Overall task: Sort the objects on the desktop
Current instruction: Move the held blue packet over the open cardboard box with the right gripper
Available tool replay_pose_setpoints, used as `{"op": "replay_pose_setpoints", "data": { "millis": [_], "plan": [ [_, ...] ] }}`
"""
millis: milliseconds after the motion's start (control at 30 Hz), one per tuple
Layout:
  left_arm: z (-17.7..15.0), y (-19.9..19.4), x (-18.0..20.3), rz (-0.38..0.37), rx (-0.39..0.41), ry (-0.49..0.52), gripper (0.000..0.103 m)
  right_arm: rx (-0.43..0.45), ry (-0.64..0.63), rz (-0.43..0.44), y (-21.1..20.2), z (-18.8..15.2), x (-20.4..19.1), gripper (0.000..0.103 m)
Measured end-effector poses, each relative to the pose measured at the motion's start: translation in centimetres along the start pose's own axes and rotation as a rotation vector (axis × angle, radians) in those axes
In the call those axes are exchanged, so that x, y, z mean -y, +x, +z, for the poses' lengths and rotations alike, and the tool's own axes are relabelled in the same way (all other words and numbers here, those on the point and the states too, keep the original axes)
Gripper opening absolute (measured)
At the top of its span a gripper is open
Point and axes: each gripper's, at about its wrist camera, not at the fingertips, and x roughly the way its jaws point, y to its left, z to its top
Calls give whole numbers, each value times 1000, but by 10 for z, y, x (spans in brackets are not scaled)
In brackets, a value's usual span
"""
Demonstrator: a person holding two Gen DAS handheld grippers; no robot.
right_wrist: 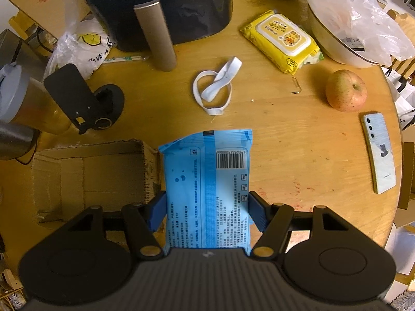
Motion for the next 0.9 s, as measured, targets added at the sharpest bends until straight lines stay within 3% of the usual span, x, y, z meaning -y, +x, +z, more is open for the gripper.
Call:
{"op": "replay_pose_setpoints", "data": {
  "millis": [900],
  "plan": [
    [10, -3, -39, 28, 49, 23, 103, 7, -16, 13, 0, -2, -60, 66]
  ]
}}
